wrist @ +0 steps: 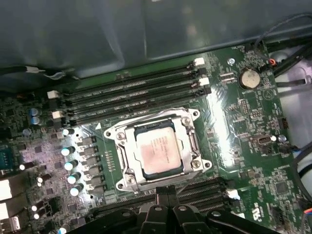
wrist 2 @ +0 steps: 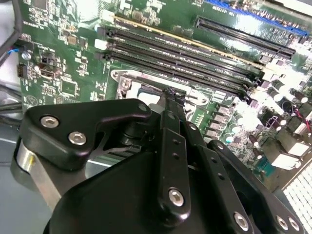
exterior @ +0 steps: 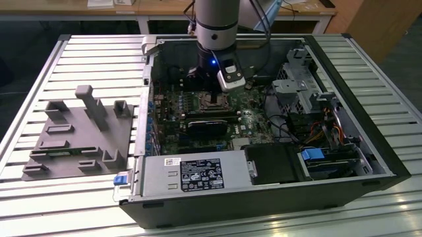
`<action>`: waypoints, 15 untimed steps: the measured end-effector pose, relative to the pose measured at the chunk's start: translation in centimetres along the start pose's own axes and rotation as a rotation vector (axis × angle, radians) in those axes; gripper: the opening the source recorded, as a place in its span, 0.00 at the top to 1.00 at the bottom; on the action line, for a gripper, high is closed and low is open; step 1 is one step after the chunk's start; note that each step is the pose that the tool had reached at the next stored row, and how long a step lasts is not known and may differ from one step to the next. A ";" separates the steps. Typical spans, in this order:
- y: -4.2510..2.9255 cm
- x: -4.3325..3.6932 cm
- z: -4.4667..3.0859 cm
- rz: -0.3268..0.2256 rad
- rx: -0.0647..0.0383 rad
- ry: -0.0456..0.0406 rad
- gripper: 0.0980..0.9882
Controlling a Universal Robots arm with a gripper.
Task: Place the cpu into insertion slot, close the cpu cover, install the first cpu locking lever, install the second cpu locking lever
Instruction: 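Install the second cpu locking lever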
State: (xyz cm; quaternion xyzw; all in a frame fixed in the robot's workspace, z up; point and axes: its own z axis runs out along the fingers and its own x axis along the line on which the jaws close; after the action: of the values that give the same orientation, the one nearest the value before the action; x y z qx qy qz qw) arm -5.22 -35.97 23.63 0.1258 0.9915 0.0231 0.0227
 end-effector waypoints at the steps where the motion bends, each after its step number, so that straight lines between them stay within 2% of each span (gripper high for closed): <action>1: -0.14 0.04 0.02 -0.001 -0.004 0.0010 1.00; 6: -0.94 -0.11 0.07 -0.003 -0.012 0.0031 1.00; 8: -1.17 -0.15 0.09 -0.004 -0.018 0.0047 1.00; 10: -1.36 -0.14 0.14 -0.004 -0.030 0.0078 1.00; 13: -1.63 -0.01 0.25 -0.006 -0.053 0.0139 1.00; 15: -1.85 0.05 0.33 -0.007 -0.062 0.0163 1.00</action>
State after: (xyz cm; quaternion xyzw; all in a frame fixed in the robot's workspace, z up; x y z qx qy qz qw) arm -5.72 -37.74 23.21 0.1213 0.9909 0.0550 0.0186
